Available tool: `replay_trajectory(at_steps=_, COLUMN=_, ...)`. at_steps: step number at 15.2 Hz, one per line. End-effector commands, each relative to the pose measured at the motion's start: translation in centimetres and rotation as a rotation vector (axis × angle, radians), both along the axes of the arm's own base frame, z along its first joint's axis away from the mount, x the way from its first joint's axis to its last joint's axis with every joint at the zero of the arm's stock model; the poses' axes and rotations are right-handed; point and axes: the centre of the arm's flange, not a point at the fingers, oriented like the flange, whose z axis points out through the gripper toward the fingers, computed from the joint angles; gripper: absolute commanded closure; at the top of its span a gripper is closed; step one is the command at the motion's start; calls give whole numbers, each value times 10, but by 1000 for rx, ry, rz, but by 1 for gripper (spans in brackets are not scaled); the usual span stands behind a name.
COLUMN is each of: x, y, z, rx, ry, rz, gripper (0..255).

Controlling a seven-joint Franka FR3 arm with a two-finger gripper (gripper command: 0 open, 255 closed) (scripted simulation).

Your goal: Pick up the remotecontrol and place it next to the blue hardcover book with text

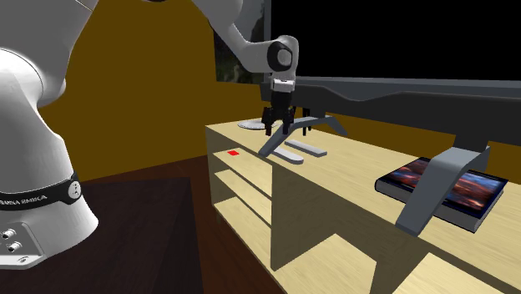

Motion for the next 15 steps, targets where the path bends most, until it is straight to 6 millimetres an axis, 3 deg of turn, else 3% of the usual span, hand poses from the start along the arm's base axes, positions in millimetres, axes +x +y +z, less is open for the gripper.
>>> replay_trajectory(at_steps=1, x=18, y=2, z=-57, rx=77, ry=-112, rz=10, gripper=0)
replay_trajectory(at_steps=6, x=18, y=2, z=-81, rx=77, ry=-112, rz=10, gripper=0)
replay_trajectory(at_steps=13, x=18, y=2, z=-81, rx=77, ry=-112, rz=10, gripper=0)
replay_trajectory(at_steps=14, x=20, y=2, z=-81, rx=77, ry=-112, rz=10, gripper=255)
replay_trajectory(at_steps=15, x=20, y=1, z=-81, rx=77, ry=-112, rz=10, gripper=255)
